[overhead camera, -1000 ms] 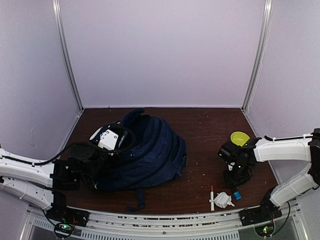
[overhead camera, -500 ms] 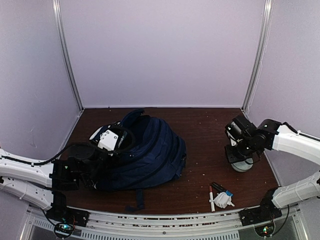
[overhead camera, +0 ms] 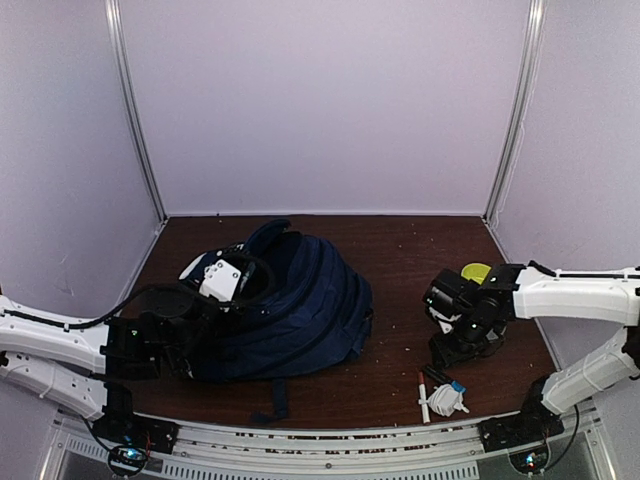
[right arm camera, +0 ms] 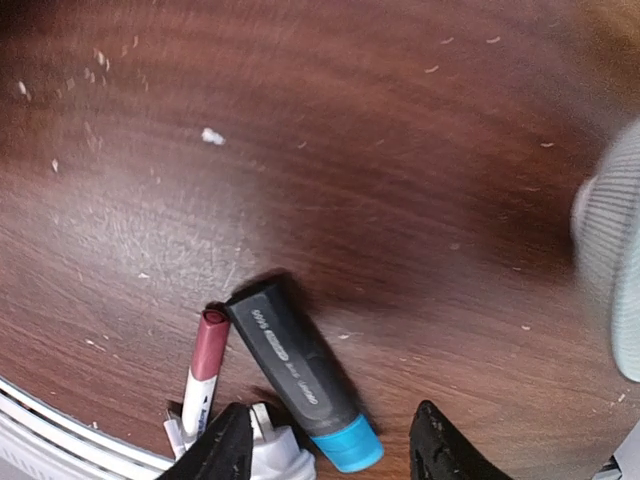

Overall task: Pack the student bag
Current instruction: Pick up the pen from the center of the board, then place the pen in the upper front pocket of the bag, then move the pen to the center of the board.

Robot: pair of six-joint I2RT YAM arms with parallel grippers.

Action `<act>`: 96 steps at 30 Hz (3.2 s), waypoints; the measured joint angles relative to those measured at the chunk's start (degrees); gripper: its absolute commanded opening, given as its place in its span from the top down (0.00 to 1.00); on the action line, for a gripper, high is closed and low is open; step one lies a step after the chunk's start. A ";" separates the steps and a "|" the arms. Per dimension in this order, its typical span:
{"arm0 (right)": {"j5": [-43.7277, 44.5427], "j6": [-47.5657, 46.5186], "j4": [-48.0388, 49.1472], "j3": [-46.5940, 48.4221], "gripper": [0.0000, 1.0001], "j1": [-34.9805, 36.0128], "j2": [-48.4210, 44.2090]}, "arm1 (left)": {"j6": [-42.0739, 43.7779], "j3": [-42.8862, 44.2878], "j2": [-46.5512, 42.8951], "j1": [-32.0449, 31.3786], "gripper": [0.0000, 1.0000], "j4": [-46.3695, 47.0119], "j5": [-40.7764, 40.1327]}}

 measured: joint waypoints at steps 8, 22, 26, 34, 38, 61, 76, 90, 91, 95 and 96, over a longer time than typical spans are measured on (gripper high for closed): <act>-0.96 -1.62 2.01 -0.39 0.48 2.56 10.21 | -0.39 0.15 0.00 0.00 1.00 -0.85 0.04; -0.09 -4.66 3.54 0.87 0.76 2.75 14.12 | -0.55 0.96 0.02 0.20 1.00 -2.27 0.04; 3.69 -5.33 2.80 3.08 0.78 2.49 14.10 | -0.57 0.98 0.02 0.22 1.00 -2.36 0.04; 9.97 -6.56 0.31 11.30 0.78 1.64 7.32 | -0.59 1.01 0.02 0.22 1.00 -2.40 0.04; 8.76 -6.51 3.32 19.23 0.78 1.53 2.62 | -0.57 1.01 0.09 0.22 1.00 -2.27 0.02; -20.11 39.15 78.31 30.62 0.70 9.51 34.71 | -0.31 1.05 0.98 0.66 1.00 -1.51 -1.46; -15.23 18.49 51.30 36.76 0.45 10.34 27.87 | -0.35 1.05 0.55 0.70 1.00 -1.95 -0.76; 5.79 2.60 9.57 14.95 0.45 10.69 1.86 | -0.37 1.07 0.13 0.72 1.00 -2.45 -0.83; 6.10 3.10 7.48 11.98 0.45 10.73 2.29 | -0.37 1.16 0.28 0.72 1.00 -2.47 -0.83; 6.60 5.81 1.90 5.51 0.45 10.78 5.31 | -0.44 1.90 0.92 0.72 1.00 -3.21 -0.81; 6.54 6.16 1.55 4.98 0.45 10.78 6.16 | -0.57 1.92 0.94 0.72 1.00 -3.34 -0.81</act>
